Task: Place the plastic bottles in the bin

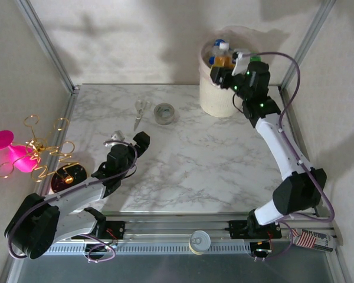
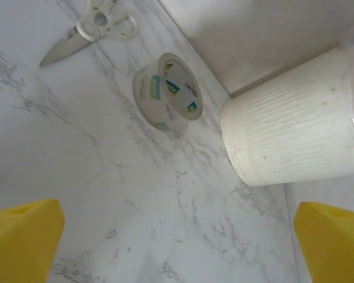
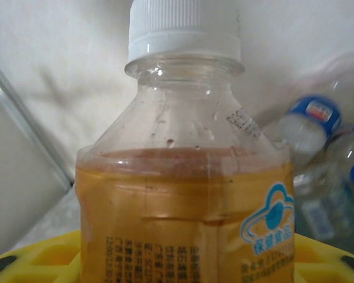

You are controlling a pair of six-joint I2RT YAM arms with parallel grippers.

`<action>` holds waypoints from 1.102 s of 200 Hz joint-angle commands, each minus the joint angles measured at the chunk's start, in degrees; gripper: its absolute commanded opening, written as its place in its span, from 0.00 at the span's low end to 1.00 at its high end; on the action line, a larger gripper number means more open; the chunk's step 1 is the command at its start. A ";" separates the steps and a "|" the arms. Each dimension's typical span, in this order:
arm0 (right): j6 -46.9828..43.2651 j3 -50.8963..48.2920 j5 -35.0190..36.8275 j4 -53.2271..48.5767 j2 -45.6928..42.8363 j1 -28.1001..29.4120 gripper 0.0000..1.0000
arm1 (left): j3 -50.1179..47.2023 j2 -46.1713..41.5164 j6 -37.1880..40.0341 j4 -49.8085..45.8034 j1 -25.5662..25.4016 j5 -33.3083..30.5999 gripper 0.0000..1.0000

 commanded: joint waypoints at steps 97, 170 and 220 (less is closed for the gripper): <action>15.38 32.33 2.23 -0.16 29.07 -7.76 0.50 | -5.35 -9.30 0.82 -4.41 0.56 0.13 1.00; 17.84 40.69 2.84 -4.47 34.12 -8.35 0.99 | -6.84 -14.39 0.09 -6.99 0.56 -0.75 1.00; 14.94 39.43 5.75 -4.76 31.72 -8.38 0.99 | -8.10 -17.05 -0.87 -7.74 0.56 -1.08 1.00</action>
